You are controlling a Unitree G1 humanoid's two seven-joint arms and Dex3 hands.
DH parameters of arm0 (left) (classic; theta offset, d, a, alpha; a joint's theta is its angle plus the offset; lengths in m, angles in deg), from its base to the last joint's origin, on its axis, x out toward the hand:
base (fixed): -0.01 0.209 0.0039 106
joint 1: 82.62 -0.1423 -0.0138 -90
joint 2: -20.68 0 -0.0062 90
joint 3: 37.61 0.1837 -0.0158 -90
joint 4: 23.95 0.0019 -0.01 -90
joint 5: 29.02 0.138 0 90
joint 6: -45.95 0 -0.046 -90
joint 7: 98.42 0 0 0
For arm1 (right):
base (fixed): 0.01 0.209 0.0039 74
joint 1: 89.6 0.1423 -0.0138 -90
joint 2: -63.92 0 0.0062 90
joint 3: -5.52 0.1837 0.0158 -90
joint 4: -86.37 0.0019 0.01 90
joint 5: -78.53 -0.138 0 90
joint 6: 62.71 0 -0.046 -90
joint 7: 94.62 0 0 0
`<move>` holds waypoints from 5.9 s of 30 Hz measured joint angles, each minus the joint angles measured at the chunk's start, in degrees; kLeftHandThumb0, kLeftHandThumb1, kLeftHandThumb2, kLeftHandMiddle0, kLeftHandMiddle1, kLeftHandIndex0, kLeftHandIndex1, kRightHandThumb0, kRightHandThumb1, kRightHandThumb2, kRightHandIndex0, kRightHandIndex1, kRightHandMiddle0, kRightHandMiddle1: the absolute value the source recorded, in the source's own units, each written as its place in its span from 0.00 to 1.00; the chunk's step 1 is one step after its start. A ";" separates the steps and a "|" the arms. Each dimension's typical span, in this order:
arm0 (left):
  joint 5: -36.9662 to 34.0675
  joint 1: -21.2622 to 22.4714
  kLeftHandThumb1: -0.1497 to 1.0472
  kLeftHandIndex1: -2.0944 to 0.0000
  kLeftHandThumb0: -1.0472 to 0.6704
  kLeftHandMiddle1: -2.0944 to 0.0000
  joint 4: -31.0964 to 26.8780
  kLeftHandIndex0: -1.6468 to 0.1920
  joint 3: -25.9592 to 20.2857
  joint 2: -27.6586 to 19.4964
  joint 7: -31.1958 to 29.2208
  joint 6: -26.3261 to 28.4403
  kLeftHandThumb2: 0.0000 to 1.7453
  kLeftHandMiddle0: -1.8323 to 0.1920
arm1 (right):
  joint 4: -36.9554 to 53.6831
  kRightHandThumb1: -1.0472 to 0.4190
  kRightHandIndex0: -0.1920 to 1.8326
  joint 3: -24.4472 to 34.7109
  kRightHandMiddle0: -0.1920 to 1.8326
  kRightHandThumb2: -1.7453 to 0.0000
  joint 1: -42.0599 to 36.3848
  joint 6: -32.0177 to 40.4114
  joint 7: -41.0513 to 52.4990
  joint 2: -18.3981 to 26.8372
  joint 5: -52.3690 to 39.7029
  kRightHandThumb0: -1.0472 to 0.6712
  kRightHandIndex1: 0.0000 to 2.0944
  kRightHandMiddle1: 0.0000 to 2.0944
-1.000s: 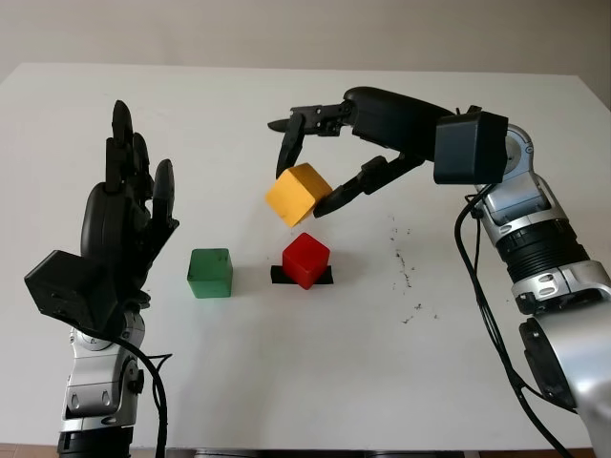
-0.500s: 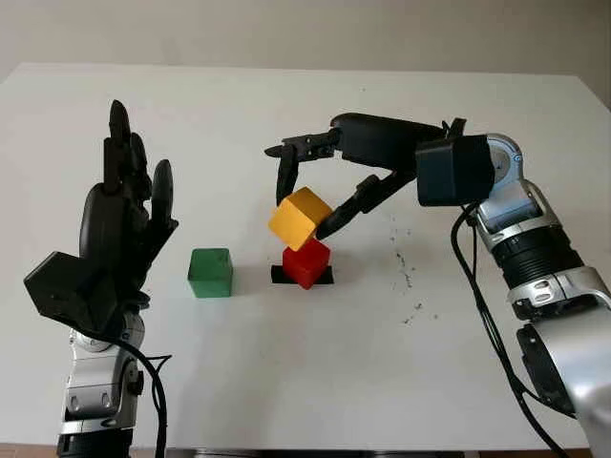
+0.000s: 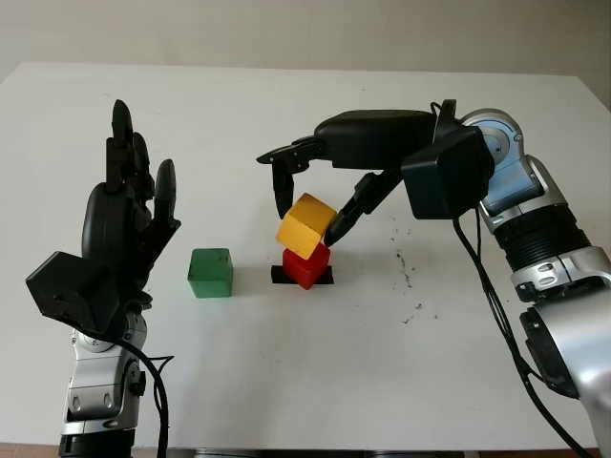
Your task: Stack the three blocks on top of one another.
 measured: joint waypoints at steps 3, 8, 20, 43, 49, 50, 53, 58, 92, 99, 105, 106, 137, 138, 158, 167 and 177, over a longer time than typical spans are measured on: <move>0.00 0.00 1.00 0.97 0.20 0.97 0.00 0.98 0.01 0.04 0.06 -0.02 0.33 0.99 | 0.00 0.07 0.20 -0.20 0.27 0.97 0.00 0.99 0.04 0.00 0.27 0.36 0.03 0.73; 0.01 0.00 1.00 0.97 0.20 0.97 0.00 0.98 0.01 0.06 0.22 -0.06 0.33 0.99 | 0.01 0.07 0.21 -0.91 0.27 0.97 -0.02 1.80 -0.67 0.00 2.24 0.36 0.03 0.73; -0.12 0.01 1.00 0.97 0.20 0.97 0.09 0.99 0.00 0.11 0.39 -0.26 0.31 0.99 | 2.86 0.07 0.21 -2.59 0.27 0.97 -0.89 4.96 -3.21 -0.04 6.71 0.36 0.03 0.74; 0.68 0.00 1.00 0.97 0.20 0.97 0.09 0.99 0.23 0.17 0.63 -0.32 0.31 0.99 | 4.59 0.05 0.21 -3.47 0.24 0.97 -2.41 8.73 -2.18 -0.64 5.50 0.36 0.02 0.79; 0.68 0.00 1.00 0.98 0.20 0.98 0.09 1.00 0.23 0.20 0.60 -0.48 0.31 0.99 | 4.78 0.05 0.20 -3.68 0.24 0.97 -2.41 9.68 -2.01 -0.64 5.63 0.37 0.02 0.79; 0.68 0.00 1.00 0.98 0.20 0.98 0.08 1.00 0.23 0.20 0.59 -0.48 0.31 0.99 | 4.94 0.05 0.20 -3.70 0.24 0.97 -2.42 9.86 -1.94 -0.64 5.63 0.37 0.02 0.79; 0.69 0.00 1.00 0.98 0.20 0.98 0.08 1.00 0.23 0.20 0.59 -0.48 0.31 1.00 | 5.12 0.05 0.20 -3.72 0.24 0.97 -2.47 10.09 -1.85 -0.64 5.63 0.36 0.02 0.79; 0.67 0.00 1.00 0.98 0.20 0.98 0.08 1.00 0.23 0.20 0.56 -0.47 0.31 1.00 | 5.31 0.06 0.19 -3.74 0.22 0.97 -2.52 10.50 -1.63 -0.63 5.66 0.35 0.02 0.77; 0.53 -1.02 1.00 0.97 0.18 0.97 -0.41 0.98 0.31 0.85 -0.05 0.53 0.28 0.99 | 12.35 0.00 0.00 9.72 0.00 0.86 -11.03 19.12 -5.14 2.23 -10.67 0.07 0.00 0.00; 0.28 -1.85 1.00 0.97 0.16 0.97 -0.93 0.98 0.25 0.80 -0.66 1.13 0.26 0.99 | 11.75 0.00 0.00 16.68 0.00 0.64 -24.60 18.87 -20.79 -2.54 -13.56 0.14 0.00 0.00; 0.06 -1.94 1.00 0.97 0.18 0.97 -1.58 0.96 0.19 -0.25 -2.16 1.51 0.24 0.97 | 12.51 0.00 0.00 18.51 0.00 0.64 -31.41 21.03 -28.44 -6.52 -14.51 0.15 0.00 0.00; 0.77 -2.00 1.00 0.96 0.19 0.96 -1.70 0.95 0.19 -0.76 -2.18 1.46 0.24 0.96 | 12.78 0.00 0.00 18.65 0.00 0.64 -32.36 21.34 -29.35 -7.21 -14.69 0.16 0.00 0.00; 31.38 -3.33 0.84 0.94 0.19 0.98 -13.45 0.67 4.53 -29.98 -23.21 12.82 0.03 0.83 | 21.24 0.00 0.00 22.74 0.00 0.64 -41.78 29.02 -35.65 -15.67 -22.98 0.15 0.00 0.00; 31.79 -3.18 0.84 0.95 0.17 0.98 -13.11 0.68 5.17 -30.18 -23.65 13.13 0.03 0.83 | 21.24 0.00 0.00 22.78 0.00 0.65 -41.78 29.03 -35.64 -15.72 -23.14 0.15 0.00 0.00; 35.43 -4.18 0.84 0.87 0.31 0.95 -4.55 0.51 11.64 -27.30 -14.85 6.63 0.04 0.76 | 22.86 0.00 0.00 23.55 0.00 0.67 -42.30 29.44 -37.40 -15.75 -22.79 0.14 0.00 0.00; 37.31 -4.79 0.91 0.35 0.42 0.95 -1.87 0.67 11.62 -26.06 -7.87 0.02 0.03 0.70 | 23.03 0.00 0.00 23.55 0.00 0.68 -42.50 29.43 -37.51 -15.75 -22.41 0.15 0.00 0.00; 38.29 -4.84 0.92 0.41 0.42 0.95 -3.35 0.65 10.56 -28.39 -10.00 -0.21 0.03 0.69 | 23.43 0.00 0.00 23.55 0.00 0.70 -42.61 29.47 -37.55 -15.75 -22.30 0.15 0.00 0.00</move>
